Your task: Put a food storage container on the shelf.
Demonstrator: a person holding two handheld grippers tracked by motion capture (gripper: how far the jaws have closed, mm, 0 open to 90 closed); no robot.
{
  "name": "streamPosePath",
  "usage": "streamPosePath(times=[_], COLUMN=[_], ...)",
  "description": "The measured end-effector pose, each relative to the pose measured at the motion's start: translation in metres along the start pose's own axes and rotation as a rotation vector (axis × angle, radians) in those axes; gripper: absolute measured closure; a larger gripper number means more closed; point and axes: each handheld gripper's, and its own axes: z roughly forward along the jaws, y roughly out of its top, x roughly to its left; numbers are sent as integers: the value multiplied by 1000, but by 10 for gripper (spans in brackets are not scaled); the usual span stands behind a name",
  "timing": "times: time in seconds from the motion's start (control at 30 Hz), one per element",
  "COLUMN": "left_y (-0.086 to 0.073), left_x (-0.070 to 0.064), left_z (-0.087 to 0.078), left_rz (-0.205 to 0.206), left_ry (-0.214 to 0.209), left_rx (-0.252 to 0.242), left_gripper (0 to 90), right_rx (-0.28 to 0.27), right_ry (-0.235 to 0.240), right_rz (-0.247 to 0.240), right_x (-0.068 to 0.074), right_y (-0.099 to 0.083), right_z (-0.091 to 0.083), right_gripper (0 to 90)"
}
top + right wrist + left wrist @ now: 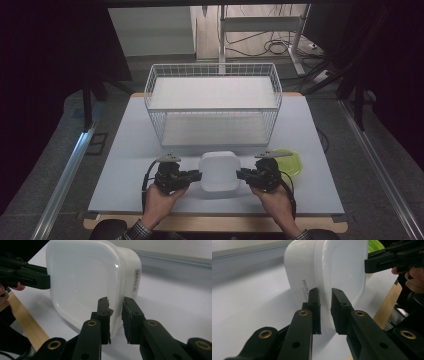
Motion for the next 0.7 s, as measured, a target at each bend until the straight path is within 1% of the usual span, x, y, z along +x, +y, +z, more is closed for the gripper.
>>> streamPosePath(times=[0.03,0.07,0.13,0.23,0.27,0.3,0.33,0.43,0.47,0.63,0.7], left_y=[0,0,1,2,5,5,9,13,17,24,31], left_x=[0,-1,-1,-2,-2,-2,-4,-6,-7,-8,-9], left_z=[0,0,0,-3,-6,-6,-9,-13,-15,-19,-22], left_rz=[0,7,11,21,34,34,47,60,69,80,88], left_ry=[0,13,19,29,33,33,40,46,48,54,59], left_rx=[0,-2,-1,-7,-16,-16,-25,-31,-37,-47,-61], left_gripper=[794,795,795,796,797,797,797,797,798,796,795], right_rx=[0,-8,-10,-16,-27,-27,-45,-58,-73,-96,-119], right_ry=[0,-10,-16,-13,-8,-8,-4,-3,0,4,9], right_rz=[0,-11,-16,-21,-28,-28,-45,-56,-62,-76,-88], right_x=[0,1,2,2,3,3,5,6,7,9,10], right_y=[0,-1,-1,0,1,1,4,7,10,17,23], right_z=[0,1,1,2,1,1,-1,-4,-7,-13,-17], right_gripper=[773,774,774,773,773,773,774,774,775,777,779])
